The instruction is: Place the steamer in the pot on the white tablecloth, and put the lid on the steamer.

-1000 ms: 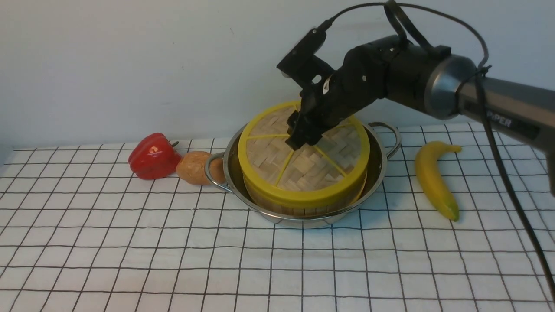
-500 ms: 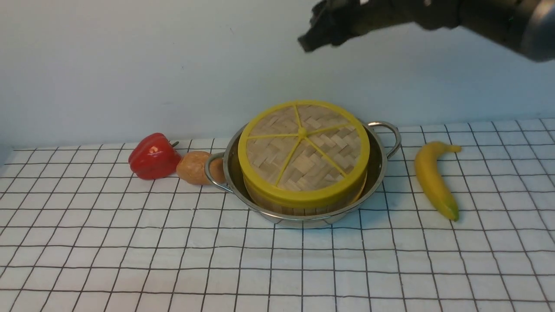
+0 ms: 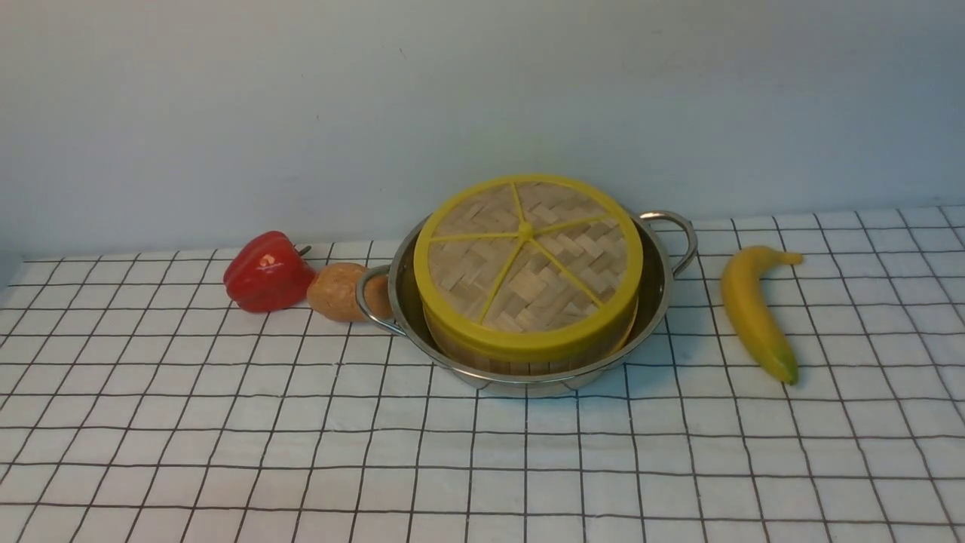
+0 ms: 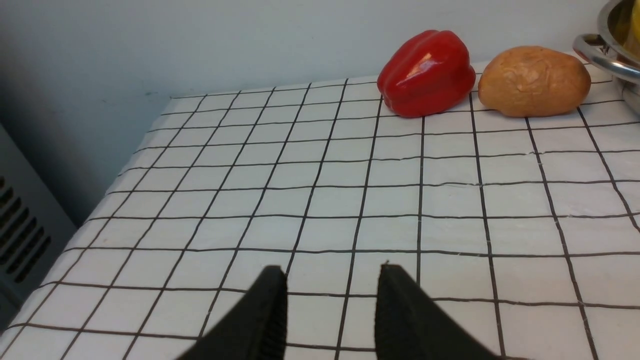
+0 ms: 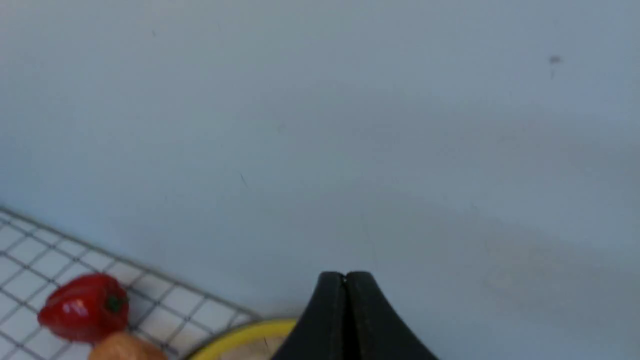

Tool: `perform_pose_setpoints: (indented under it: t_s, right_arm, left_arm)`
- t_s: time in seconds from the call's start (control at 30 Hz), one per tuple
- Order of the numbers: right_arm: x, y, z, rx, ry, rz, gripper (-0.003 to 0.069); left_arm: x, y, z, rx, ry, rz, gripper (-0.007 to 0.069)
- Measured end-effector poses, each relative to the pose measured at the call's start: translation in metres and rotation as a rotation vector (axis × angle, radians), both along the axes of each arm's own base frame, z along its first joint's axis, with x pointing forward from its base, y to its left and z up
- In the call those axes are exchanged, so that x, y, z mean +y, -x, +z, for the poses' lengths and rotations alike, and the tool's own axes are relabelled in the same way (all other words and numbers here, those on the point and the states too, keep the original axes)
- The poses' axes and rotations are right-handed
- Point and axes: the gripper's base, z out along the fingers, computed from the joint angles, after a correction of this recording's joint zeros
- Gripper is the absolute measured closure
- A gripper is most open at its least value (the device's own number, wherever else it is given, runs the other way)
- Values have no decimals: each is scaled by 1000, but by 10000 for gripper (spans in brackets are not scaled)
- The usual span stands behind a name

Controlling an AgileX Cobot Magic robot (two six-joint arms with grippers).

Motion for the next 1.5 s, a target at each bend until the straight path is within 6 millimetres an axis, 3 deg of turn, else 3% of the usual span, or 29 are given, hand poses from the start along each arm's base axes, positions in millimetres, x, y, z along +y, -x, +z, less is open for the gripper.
perform_pose_setpoints:
  t_s: [0.13,0.2,0.23,0.3,0.33,0.4,0.43,0.47,0.5,0.53,0.7,0.87,0.9,0.97,1.1,1.3,1.5]
  right_arm:
    - [-22,19,-14,144,80,-64,667]
    - [-54,52,-17,173,104,-108,664]
    - [-57,55,-17,169,101,-111,664]
    - [-105,105,-27,127,57,-183,660]
    - [-104,105,-33,138,61,-182,659]
    - [-146,154,-51,51,-15,-275,657]
    - [-149,159,-47,34,-25,-285,657]
    - [-167,187,-63,-32,-64,-335,655]
    - [-176,203,-79,-70,-82,-364,654]
    - [-181,215,-82,-122,-104,-373,652]
    - [-197,263,-143,-288,-137,-452,641]
    - [-198,283,-208,-351,-76,-451,620]
    - [-198,284,-208,-359,-78,-451,620]
    - [-197,290,-236,-360,-66,-446,607]
    - [-198,296,-240,-394,-98,-461,591]
    - [-202,299,-253,-268,-101,-518,565]
    - [-202,300,-254,-261,-115,-521,540]
  left_arm:
    - [0,0,0,0,0,0,382]
    - [0,0,0,0,0,0,382]
    - [0,0,0,0,0,0,382]
    - [0,0,0,0,0,0,382]
    - [0,0,0,0,0,0,382]
    - [0,0,0,0,0,0,382]
    - [0,0,0,0,0,0,382]
    - [0,0,0,0,0,0,382]
    - [0,0,0,0,0,0,382]
    - [0,0,0,0,0,0,382]
    - [0,0,0,0,0,0,382]
    - [0,0,0,0,0,0,382]
    - [0,0,0,0,0,0,382]
    - [0,0,0,0,0,0,382]
    - [0,0,0,0,0,0,382]
    - [0,0,0,-1,0,0,382]
    - [0,0,0,-3,-1,0,382]
